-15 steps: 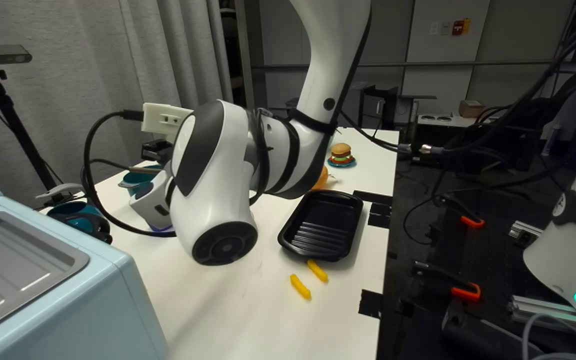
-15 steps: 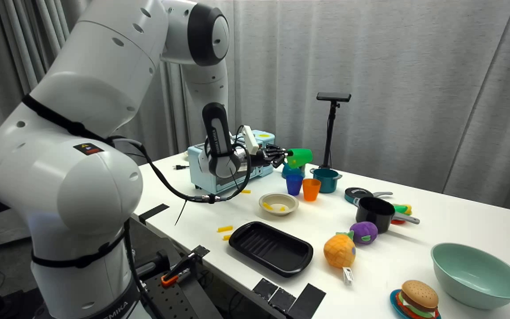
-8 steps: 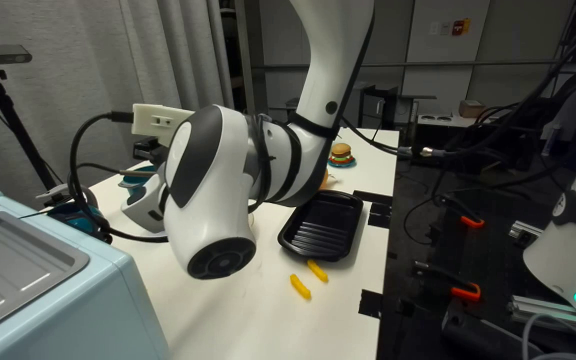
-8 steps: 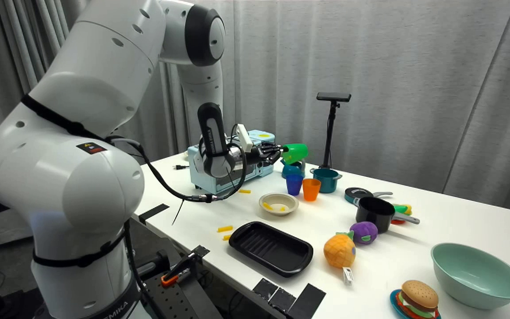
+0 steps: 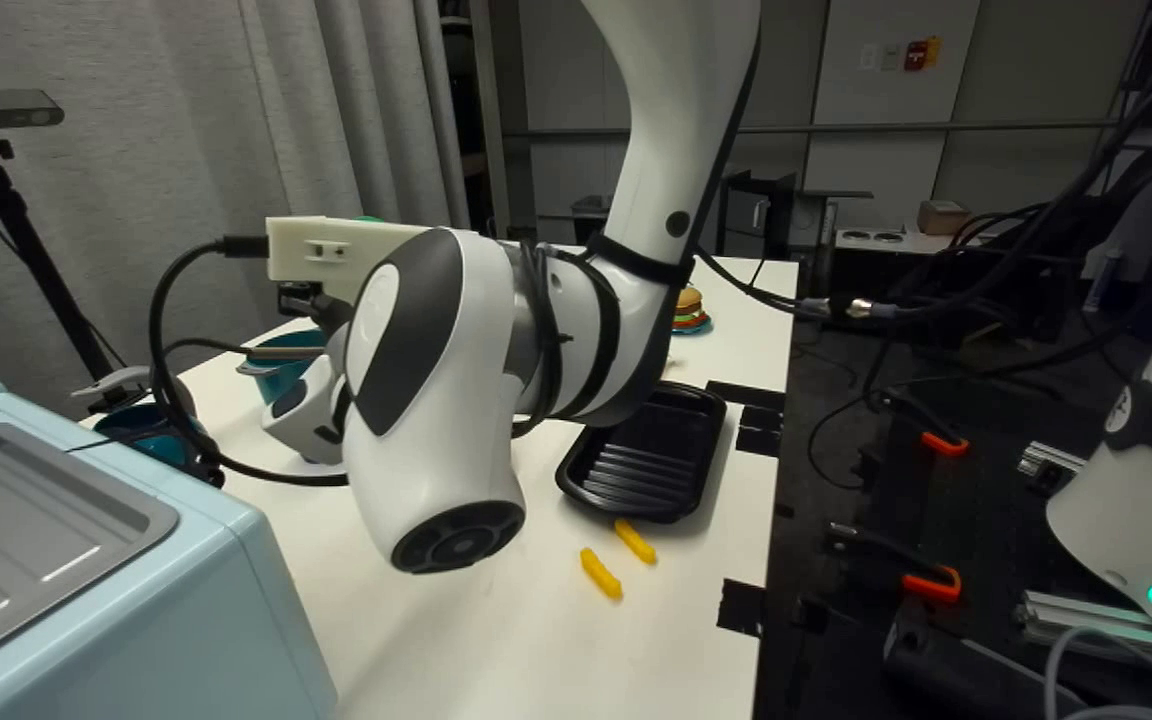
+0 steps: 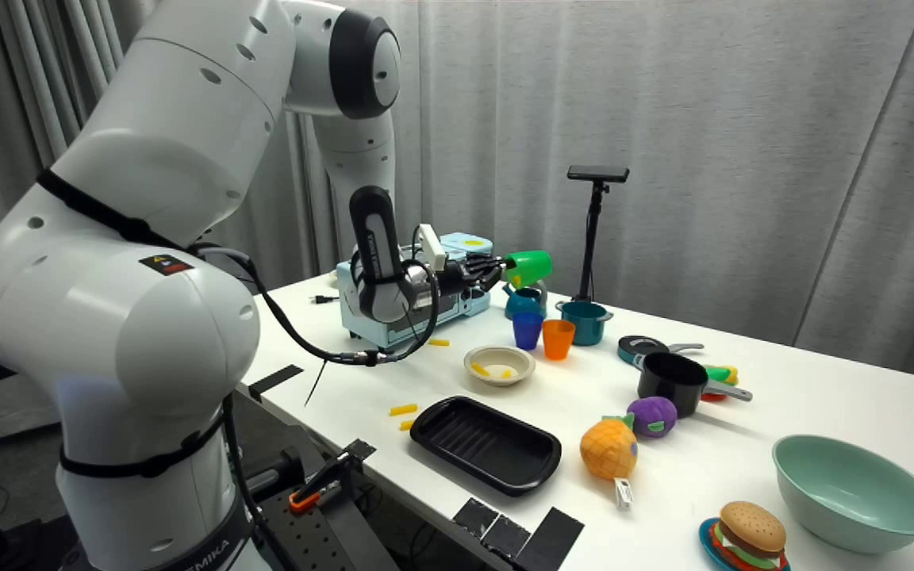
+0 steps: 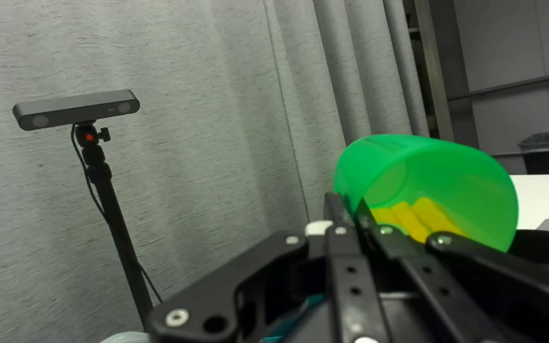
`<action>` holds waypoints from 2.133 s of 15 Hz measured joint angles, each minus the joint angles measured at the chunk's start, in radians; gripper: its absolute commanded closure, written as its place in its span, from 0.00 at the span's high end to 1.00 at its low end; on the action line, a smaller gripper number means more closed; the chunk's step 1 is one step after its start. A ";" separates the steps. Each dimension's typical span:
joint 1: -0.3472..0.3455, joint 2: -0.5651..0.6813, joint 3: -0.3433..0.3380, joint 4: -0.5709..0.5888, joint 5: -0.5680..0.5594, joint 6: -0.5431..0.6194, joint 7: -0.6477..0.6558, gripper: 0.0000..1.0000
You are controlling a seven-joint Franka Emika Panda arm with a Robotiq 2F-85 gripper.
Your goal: Pour the fries out of the light green cup and onto the white plate
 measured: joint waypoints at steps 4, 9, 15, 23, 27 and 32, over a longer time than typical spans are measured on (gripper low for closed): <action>0.000 0.000 0.000 -0.011 0.000 -0.029 -0.035 0.01; -0.001 0.000 -0.010 -0.010 0.000 -0.032 -0.057 0.01; -0.016 -0.002 -0.007 0.015 0.031 -0.031 -0.052 0.01; -0.101 -0.143 0.048 0.109 0.299 0.103 -0.020 0.01; -0.177 -0.243 0.049 0.116 0.418 0.299 -0.011 0.01; -0.290 -0.303 0.027 0.116 0.557 0.577 0.016 0.01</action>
